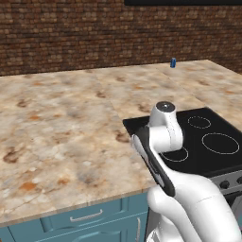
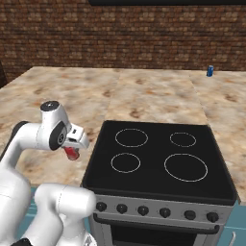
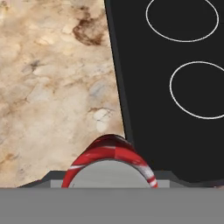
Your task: Four empty soda cans are scattered around the kitchen. Gather all the cans and cluster them next to the stove for recycling.
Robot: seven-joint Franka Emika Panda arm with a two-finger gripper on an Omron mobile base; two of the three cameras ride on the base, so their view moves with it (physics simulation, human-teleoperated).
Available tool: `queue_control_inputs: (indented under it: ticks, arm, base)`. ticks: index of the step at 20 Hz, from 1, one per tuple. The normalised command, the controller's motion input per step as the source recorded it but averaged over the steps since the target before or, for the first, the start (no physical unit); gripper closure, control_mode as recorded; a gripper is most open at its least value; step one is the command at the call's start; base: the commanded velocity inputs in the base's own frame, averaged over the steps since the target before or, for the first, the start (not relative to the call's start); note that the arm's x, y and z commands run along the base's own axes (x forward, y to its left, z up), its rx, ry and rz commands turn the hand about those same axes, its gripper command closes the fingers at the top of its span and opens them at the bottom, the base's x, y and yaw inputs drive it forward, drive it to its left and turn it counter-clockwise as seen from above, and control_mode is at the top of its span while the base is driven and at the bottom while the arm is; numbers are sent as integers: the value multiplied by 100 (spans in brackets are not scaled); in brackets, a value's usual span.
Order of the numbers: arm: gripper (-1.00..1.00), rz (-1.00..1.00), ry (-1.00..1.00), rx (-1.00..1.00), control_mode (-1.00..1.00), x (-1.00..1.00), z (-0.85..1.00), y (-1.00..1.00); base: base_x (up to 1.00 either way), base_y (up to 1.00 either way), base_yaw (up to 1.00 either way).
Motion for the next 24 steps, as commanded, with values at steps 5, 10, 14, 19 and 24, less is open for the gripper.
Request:
queue_control_inputs:
  ticks: [5,10,14,19,24]
  arm:
    - [100,-6,0,-7,-100,83,-16,0]
    - [100,-2,12,2,-100,25,-11,0]
    - [100,0,19,17,-100,0,-2,0]
    - [100,0,15,7,-100,0,-12,1]
    - [100,0,-3,-4,-100,0,-50,14]
  base:
    - [0,0,0]
    - [0,0,0]
    - [0,0,0]
    - [0,0,0]
    - [0,0,0]
